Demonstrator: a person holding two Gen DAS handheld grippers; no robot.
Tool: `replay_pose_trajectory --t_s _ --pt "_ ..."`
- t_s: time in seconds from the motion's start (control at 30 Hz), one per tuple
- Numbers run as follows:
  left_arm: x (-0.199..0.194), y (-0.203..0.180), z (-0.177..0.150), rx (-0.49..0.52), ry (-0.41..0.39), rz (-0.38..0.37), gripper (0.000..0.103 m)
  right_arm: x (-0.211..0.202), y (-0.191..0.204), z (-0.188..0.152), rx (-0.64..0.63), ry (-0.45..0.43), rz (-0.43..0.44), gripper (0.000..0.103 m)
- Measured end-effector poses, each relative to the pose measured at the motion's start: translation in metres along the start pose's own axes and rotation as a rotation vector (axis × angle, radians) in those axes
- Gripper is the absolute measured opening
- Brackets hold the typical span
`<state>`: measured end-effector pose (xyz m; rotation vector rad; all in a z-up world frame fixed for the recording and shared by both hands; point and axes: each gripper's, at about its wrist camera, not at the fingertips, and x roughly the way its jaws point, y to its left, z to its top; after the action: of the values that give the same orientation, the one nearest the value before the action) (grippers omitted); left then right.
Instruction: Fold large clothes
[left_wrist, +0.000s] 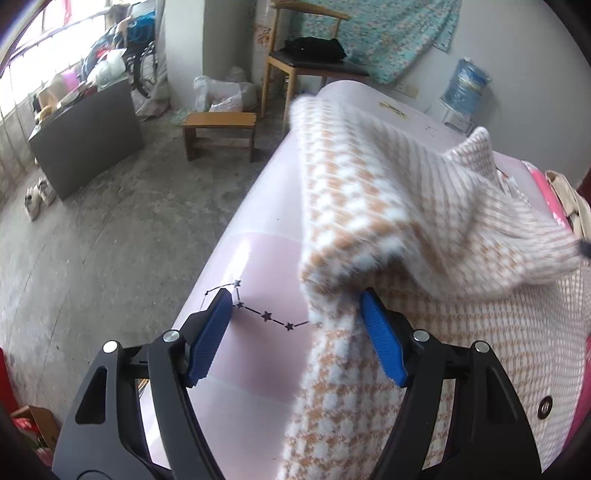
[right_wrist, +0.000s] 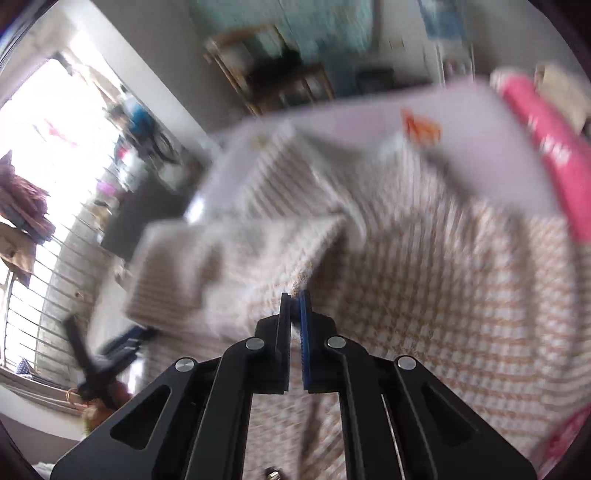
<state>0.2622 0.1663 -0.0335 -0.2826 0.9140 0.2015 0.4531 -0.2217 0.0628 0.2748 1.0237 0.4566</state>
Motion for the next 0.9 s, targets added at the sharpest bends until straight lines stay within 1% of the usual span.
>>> replay_pose_trajectory --t_s 0.07,0.13,0.2,0.23,0.27,0.3,0.33,0.37,0.4,0.43,0.47,0.5,0.6,0.63,0.67,0.7,0.73,0.77,0.8,0.83,0.87,0.9 --pt "0.001 -0.003 0.000 0.008 0.001 0.008 0.068 -0.039 0.003 0.003 -0.026 -0.090 -0.002 0.004" --pt "0.001 -0.005 -0.001 0.016 0.000 0.019 0.068 -0.083 0.003 0.001 -0.041 -0.185 -0.029 0.004" --pt "0.001 -0.006 -0.001 0.019 -0.001 0.028 0.068 -0.105 -0.007 -0.004 -0.030 -0.215 -0.059 0.004" --pt "0.001 -0.006 -0.002 0.019 -0.003 0.029 0.068 -0.108 -0.013 -0.009 -0.021 -0.202 -0.074 0.004" --pt "0.001 -0.006 -0.001 0.018 -0.003 0.028 0.068 -0.103 -0.019 -0.013 -0.019 -0.158 -0.068 0.004" --pt "0.001 -0.006 -0.002 0.017 -0.006 0.029 0.068 -0.095 -0.026 -0.013 -0.007 -0.122 -0.054 0.004" --pt "0.001 -0.006 -0.002 0.019 -0.006 0.031 0.068 -0.088 -0.038 -0.019 0.020 -0.083 -0.033 0.006" --pt "0.000 -0.006 -0.002 0.021 -0.007 0.034 0.068 -0.070 -0.045 -0.024 0.056 -0.020 0.004 0.010" --pt "0.000 -0.007 -0.002 0.026 -0.009 0.041 0.068 -0.059 -0.049 -0.027 0.075 0.020 0.034 0.020" --pt "0.000 -0.007 -0.002 0.028 -0.010 0.046 0.068 -0.044 -0.054 -0.031 0.102 0.050 0.062 0.027" --pt "0.000 -0.008 -0.002 0.028 -0.010 0.050 0.068 -0.027 -0.056 -0.033 0.123 0.072 0.073 0.044" --pt "0.000 -0.008 -0.003 0.026 -0.010 0.050 0.068 -0.015 -0.057 -0.035 0.135 0.090 0.080 0.052" --pt "-0.001 -0.005 -0.002 0.015 -0.009 0.044 0.068 0.028 -0.067 -0.034 0.191 0.148 0.076 0.052" --pt "-0.001 -0.005 -0.002 0.013 -0.009 0.044 0.068 0.037 -0.072 -0.032 0.202 0.151 0.065 0.052" --pt "-0.001 -0.005 -0.002 0.014 -0.011 0.045 0.068 0.048 -0.078 -0.026 0.218 0.156 0.029 0.052" --pt "0.000 -0.005 -0.003 0.015 -0.014 0.047 0.068 0.057 -0.082 -0.024 0.229 0.168 0.018 0.052" --pt "0.000 -0.005 -0.004 0.017 -0.016 0.049 0.069 0.064 -0.083 -0.023 0.233 0.185 0.026 0.051" --pt "0.000 -0.005 -0.004 0.019 -0.019 0.050 0.069 0.069 -0.081 -0.024 0.224 0.195 0.015 0.045" --pt "0.000 -0.006 -0.004 0.021 -0.021 0.052 0.069 0.068 -0.074 -0.024 0.184 0.193 0.003 0.026" --pt "0.000 -0.006 -0.005 0.022 -0.024 0.053 0.069 0.068 -0.065 -0.025 0.144 0.209 0.026 0.015" --pt "0.000 -0.006 -0.005 0.023 -0.026 0.054 0.069 0.064 -0.056 -0.027 0.105 0.208 0.004 0.007" --pt "0.000 -0.006 -0.005 0.027 -0.029 0.058 0.069 0.060 -0.048 -0.027 0.069 0.199 -0.024 0.006"
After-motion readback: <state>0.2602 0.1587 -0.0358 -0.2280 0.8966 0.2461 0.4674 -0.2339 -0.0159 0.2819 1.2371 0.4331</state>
